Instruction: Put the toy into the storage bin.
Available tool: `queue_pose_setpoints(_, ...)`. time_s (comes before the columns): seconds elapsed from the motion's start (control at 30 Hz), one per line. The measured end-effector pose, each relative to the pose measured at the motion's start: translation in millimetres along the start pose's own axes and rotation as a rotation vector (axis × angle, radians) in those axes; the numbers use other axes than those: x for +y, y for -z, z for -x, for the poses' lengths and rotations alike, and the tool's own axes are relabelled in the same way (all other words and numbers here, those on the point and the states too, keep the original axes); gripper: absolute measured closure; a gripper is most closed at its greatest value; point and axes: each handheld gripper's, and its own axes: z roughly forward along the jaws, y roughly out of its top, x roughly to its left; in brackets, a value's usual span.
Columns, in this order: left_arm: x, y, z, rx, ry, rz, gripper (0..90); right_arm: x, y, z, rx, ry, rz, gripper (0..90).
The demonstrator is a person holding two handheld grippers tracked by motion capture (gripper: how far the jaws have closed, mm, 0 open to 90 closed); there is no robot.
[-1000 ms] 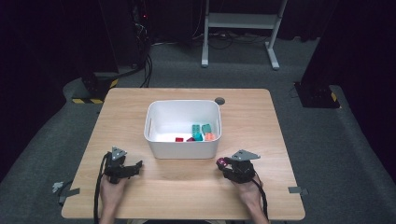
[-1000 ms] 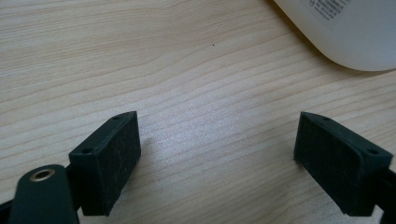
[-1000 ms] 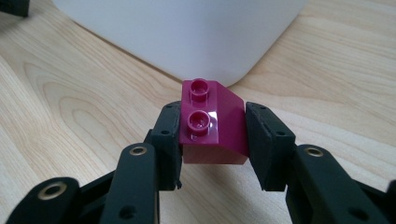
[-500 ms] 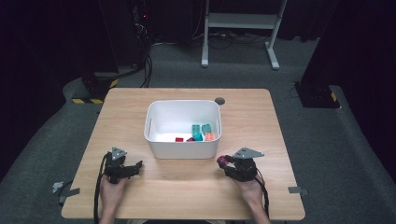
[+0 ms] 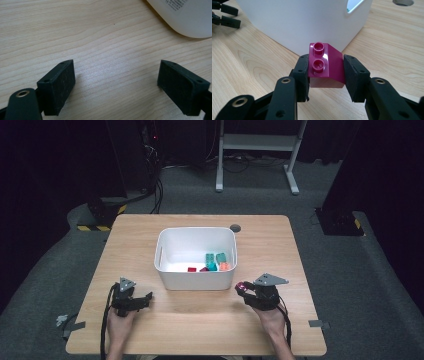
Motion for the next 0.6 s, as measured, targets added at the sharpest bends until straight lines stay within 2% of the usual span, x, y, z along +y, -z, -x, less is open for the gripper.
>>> queue_pose_setpoints(0.27,0.0,0.0,0.0,0.000,0.000,0.000,14.6,8.0,8.6,1.8,-0.008,0.012,0.015,58.8)
queue_pose_setpoints(0.6,0.0,0.0,0.0,0.000,0.000,0.000,14.6,20.8,18.5,3.9,0.007,0.019,0.043,58.8)
